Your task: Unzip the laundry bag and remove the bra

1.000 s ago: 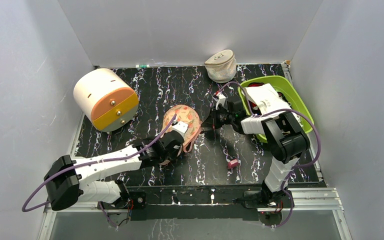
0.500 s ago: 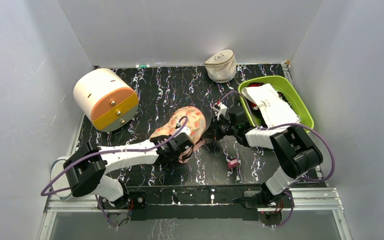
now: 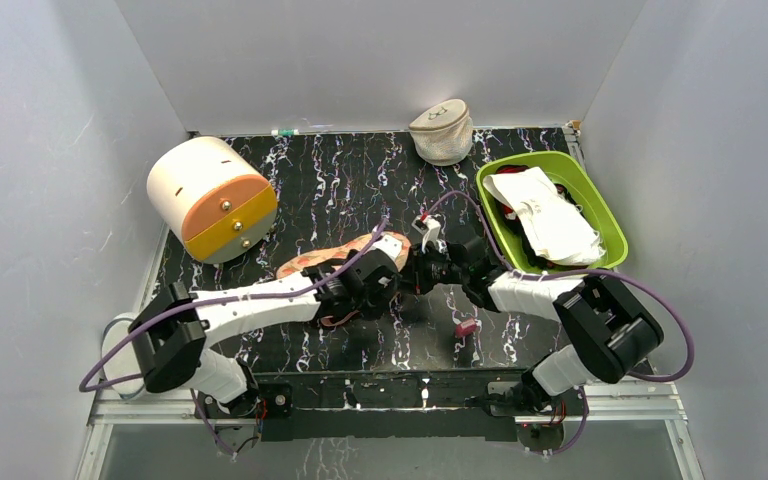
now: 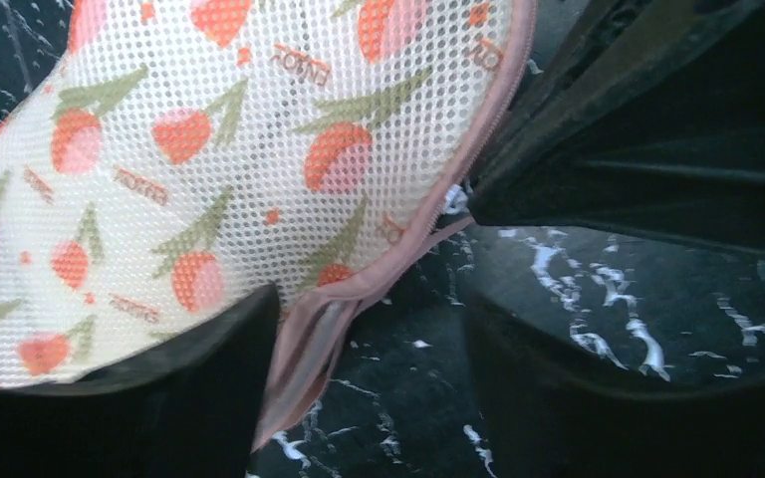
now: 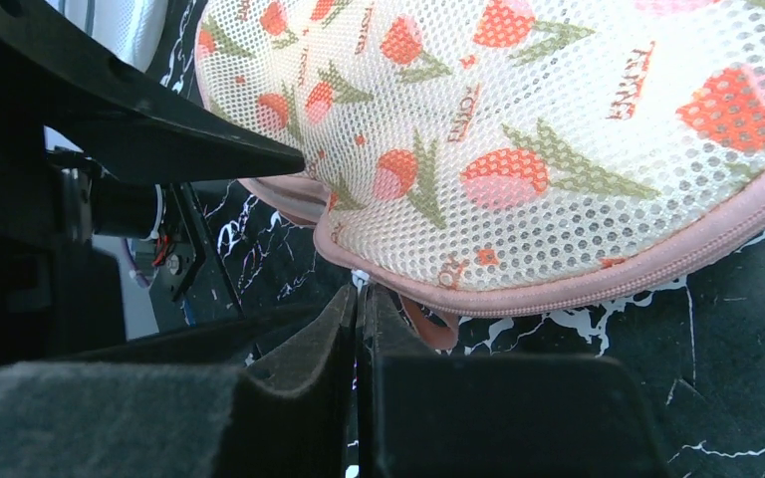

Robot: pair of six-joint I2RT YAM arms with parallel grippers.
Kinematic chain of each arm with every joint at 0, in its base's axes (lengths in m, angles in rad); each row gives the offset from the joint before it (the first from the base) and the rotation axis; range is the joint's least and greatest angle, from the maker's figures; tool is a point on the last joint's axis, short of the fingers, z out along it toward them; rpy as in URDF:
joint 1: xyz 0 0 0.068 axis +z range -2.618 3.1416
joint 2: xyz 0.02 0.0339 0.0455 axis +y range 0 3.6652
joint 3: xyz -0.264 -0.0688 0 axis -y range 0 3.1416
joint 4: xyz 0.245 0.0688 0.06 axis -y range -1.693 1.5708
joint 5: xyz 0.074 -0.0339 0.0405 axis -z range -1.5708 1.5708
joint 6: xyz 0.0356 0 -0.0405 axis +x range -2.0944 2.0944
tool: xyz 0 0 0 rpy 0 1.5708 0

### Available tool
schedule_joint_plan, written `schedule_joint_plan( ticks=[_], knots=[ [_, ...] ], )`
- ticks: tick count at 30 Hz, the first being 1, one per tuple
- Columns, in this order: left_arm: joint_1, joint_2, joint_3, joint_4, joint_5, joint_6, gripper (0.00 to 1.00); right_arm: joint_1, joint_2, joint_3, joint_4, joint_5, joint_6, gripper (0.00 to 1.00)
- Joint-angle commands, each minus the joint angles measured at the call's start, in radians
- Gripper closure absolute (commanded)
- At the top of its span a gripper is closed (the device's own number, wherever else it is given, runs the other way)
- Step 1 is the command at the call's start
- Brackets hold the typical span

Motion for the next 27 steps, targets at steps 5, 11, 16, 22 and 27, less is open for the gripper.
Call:
schedule_joint_plan(
  ticks=[5, 11, 16, 22, 27],
  knots=[
    [-0.005, 0.117, 0.085, 0.015, -0.111, 0.043, 0.68, 0.033, -0.083, -0.01, 0.026, 0.038, 0.006, 1.0],
    [-0.005, 0.088, 0.053, -0.005, -0.135, 0.041, 0.86, 0.03, -0.083, -0.005, -0.008, 0.067, -0.014, 1.0],
    [-0.005, 0.017, -0.004, -0.013, -0.135, 0.033, 0.93, -0.009, -0.076, -0.001, -0.023, 0.069, -0.037, 1.0],
    [-0.005, -0.055, -0.061, -0.028, -0.131, 0.027, 0.97, -0.083, -0.056, 0.017, -0.06, 0.047, -0.087, 1.0],
    [-0.005, -0.108, -0.084, -0.048, -0.144, 0.017, 1.0, -0.187, -0.017, 0.023, -0.059, 0.005, -0.122, 1.0]
  ],
)
